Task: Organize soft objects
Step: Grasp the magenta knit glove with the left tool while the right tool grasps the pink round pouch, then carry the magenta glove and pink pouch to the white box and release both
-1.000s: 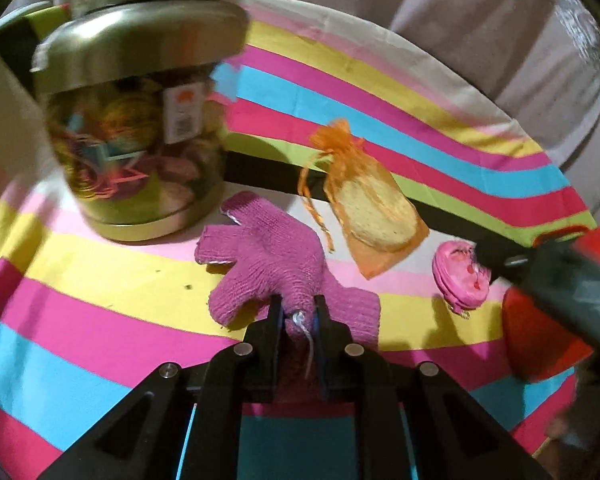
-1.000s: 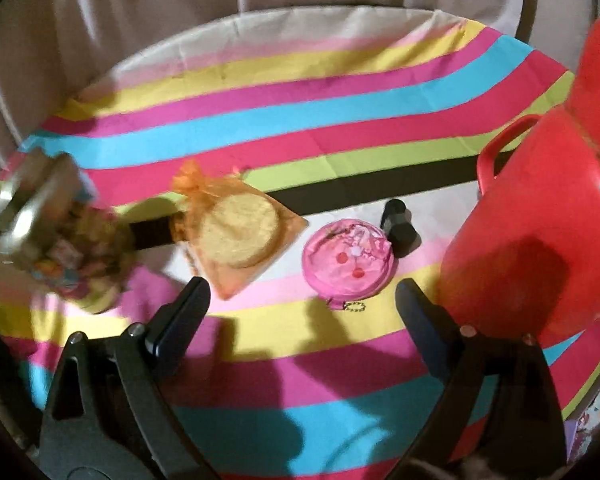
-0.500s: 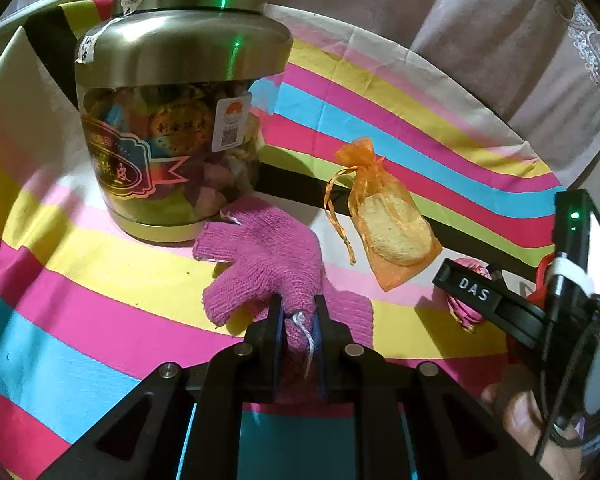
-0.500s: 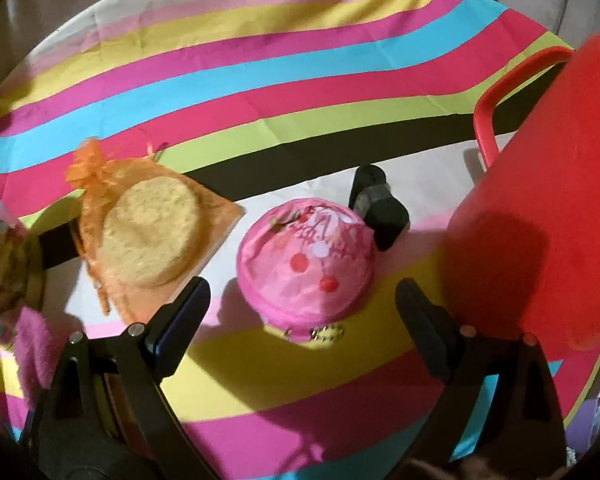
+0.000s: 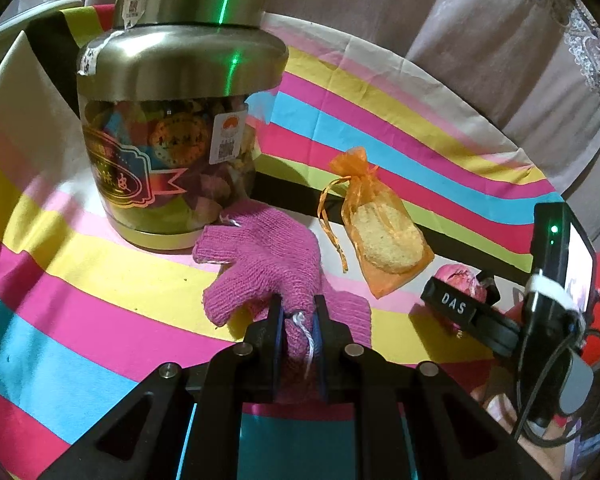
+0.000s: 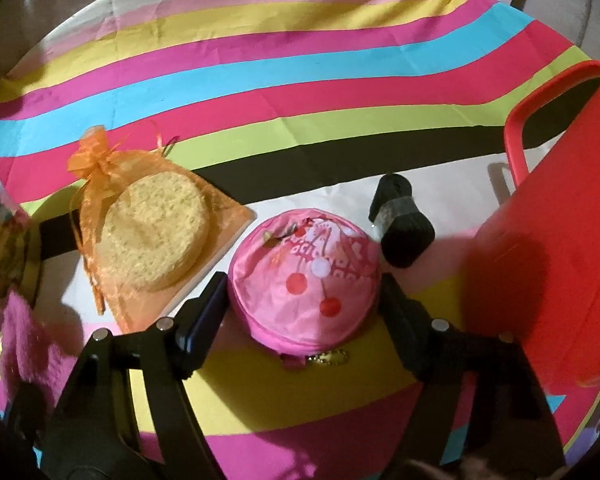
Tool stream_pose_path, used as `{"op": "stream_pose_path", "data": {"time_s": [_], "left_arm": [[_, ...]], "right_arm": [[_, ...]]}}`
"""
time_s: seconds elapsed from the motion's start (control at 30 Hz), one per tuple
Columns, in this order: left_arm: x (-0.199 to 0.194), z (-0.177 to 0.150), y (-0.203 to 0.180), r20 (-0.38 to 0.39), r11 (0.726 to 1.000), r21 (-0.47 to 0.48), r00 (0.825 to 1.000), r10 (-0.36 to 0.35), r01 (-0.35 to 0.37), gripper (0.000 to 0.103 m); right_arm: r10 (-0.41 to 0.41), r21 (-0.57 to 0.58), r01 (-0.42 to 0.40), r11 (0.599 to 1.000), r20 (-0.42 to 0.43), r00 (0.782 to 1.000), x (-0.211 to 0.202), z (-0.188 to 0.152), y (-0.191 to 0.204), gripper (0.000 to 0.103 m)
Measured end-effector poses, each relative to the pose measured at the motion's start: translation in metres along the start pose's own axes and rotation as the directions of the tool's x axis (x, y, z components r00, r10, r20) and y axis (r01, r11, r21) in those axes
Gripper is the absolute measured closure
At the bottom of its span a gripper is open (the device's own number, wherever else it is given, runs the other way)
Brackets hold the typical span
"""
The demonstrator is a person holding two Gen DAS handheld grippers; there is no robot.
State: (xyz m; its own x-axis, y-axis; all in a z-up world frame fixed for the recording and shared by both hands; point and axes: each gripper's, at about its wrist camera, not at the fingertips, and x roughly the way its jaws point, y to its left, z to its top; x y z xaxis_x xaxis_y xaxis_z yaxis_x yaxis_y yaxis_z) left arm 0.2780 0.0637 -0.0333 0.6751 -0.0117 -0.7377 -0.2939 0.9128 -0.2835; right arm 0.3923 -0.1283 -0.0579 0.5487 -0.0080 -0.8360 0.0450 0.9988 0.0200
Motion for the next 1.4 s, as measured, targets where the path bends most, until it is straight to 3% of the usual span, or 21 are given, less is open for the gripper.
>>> {"op": "stream_pose_path", "data": {"time_s": [0.5, 0.77, 1.17, 1.4], "left_arm": [[-0.033, -0.003, -0.011, 0.026, 0.999, 0.002, 0.999, -0.045, 0.045, 0.090], [-0.057, -0.016, -0.026, 0.008, 0.993, 0.000, 0.993, -0.115, 0.115, 0.090], [-0.087, -0.039, -0.076, -0.014, 0.975, 0.072, 0.978, -0.209, 0.210, 0.089], [-0.102, -0.064, -0.106, -0.060, 0.956, 0.114, 0.963, -0.263, 0.268, 0.090]], "right_arm": [[0.095, -0.106, -0.087, 0.990, 0.072, 0.993, -0.075, -0.037, -0.015, 0.027], [0.116, -0.134, -0.101, 0.986, 0.112, 0.987, -0.115, -0.057, -0.035, 0.027], [0.089, -0.139, -0.066, 0.988, 0.171, 0.981, -0.167, -0.087, -0.092, 0.027], [0.065, -0.117, -0.046, 0.992, 0.165, 0.984, -0.180, -0.100, -0.125, 0.027]]}}
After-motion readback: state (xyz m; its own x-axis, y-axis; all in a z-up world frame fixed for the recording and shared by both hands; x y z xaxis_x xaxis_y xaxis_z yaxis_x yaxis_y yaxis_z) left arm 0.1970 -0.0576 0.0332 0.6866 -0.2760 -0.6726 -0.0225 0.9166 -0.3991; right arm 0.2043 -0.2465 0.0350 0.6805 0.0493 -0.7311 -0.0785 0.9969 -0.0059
